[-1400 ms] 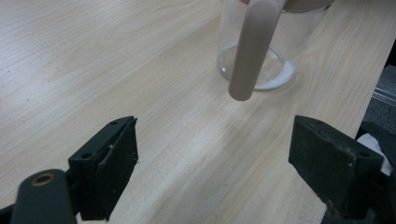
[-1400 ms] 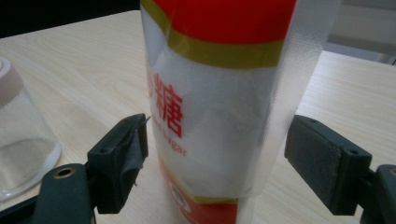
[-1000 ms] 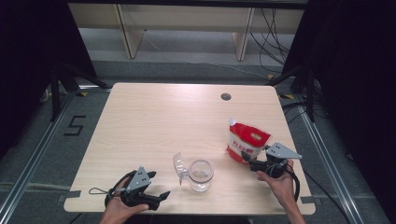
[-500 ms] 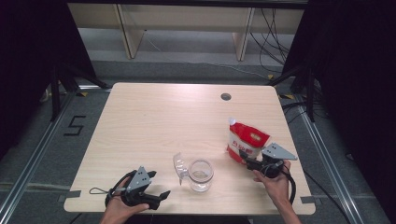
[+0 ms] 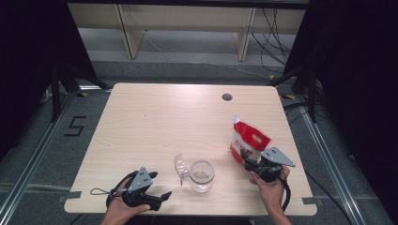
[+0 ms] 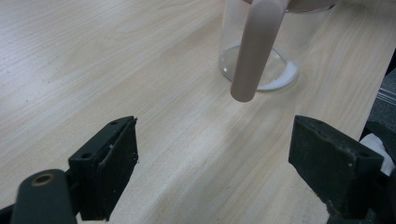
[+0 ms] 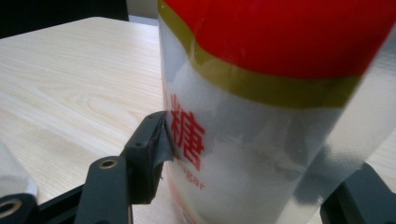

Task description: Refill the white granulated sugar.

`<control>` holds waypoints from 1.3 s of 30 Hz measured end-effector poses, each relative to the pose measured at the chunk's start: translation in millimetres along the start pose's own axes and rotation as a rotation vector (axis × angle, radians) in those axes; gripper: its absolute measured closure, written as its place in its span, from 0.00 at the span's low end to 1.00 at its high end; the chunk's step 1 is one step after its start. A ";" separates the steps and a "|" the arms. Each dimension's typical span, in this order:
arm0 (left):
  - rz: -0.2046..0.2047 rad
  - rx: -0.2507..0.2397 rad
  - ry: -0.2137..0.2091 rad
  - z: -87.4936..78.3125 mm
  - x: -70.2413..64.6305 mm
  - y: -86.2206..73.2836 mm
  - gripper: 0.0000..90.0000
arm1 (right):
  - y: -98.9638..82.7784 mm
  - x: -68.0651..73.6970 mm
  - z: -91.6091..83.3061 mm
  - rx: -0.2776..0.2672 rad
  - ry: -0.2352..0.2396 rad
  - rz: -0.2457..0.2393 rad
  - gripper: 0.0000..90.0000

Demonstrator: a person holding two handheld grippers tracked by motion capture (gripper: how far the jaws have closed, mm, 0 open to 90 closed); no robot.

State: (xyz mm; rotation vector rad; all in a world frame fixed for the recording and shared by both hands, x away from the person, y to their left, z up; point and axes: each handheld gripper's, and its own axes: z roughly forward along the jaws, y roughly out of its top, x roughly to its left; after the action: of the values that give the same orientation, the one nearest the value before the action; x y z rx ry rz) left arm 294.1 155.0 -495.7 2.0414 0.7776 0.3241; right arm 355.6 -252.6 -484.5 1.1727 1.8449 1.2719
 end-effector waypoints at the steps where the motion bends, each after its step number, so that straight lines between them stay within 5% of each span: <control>1: -0.002 -0.008 0.004 0.6 -0.2 -0.3 0.17 | 0.1 1.0 0.6 -0.011 -0.004 0.003 0.46; 7: 0.009 -0.005 0.007 0.8 -0.4 -0.4 0.17 | -0.2 3.8 -1.3 0.001 -0.024 0.018 0.46; 11: -0.005 -0.012 0.004 1.4 -0.4 -0.7 0.17 | -1.7 -1.3 -1.1 -0.023 0.009 -0.018 0.40; 13: 0.027 0.000 0.012 0.4 1.5 0.0 0.17 | -4.6 -6.9 -1.2 -0.020 0.052 -0.006 0.32; 15: -0.003 -0.011 0.003 1.4 -0.6 -0.4 0.17 | -8.5 -12.2 1.2 -0.043 0.103 0.019 0.28; 18: 0.019 0.006 0.000 0.5 0.0 0.0 0.17 | -11.5 -14.3 1.2 -0.078 0.164 0.068 0.25; 19: 0.019 0.007 0.008 0.9 -0.7 0.2 0.17 | -11.0 -14.7 0.5 -0.064 0.162 0.062 0.23; 20: 0.010 0.007 0.008 1.1 -1.5 0.0 0.17 | -10.9 -18.6 3.6 -0.106 0.184 0.004 0.21; 32: 0.041 0.031 0.002 1.1 0.2 0.6 0.17 | -17.2 -16.5 18.8 -0.083 0.181 -0.036 0.21; 33: 0.036 0.028 -0.005 1.1 -0.5 0.6 0.17 | -17.0 -17.8 18.8 -0.072 0.179 -0.067 0.22; 35: 0.036 0.027 -0.002 1.3 -0.5 0.6 0.17 | -17.9 -18.3 20.0 -0.089 0.163 -0.077 0.24; 36: 0.036 0.030 -0.004 1.0 -0.4 0.8 0.17 | -18.6 -15.4 20.4 -0.091 0.164 -0.039 0.25; 39: 0.025 0.020 -0.002 1.7 -1.7 0.6 0.17 | -18.0 -18.2 23.6 -0.123 0.159 -0.061 0.29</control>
State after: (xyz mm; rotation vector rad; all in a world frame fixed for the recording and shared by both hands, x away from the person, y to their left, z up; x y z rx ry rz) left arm 294.0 152.6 -496.0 2.0713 0.7574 0.3298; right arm 377.4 -262.3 -509.8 0.9676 1.8703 1.4577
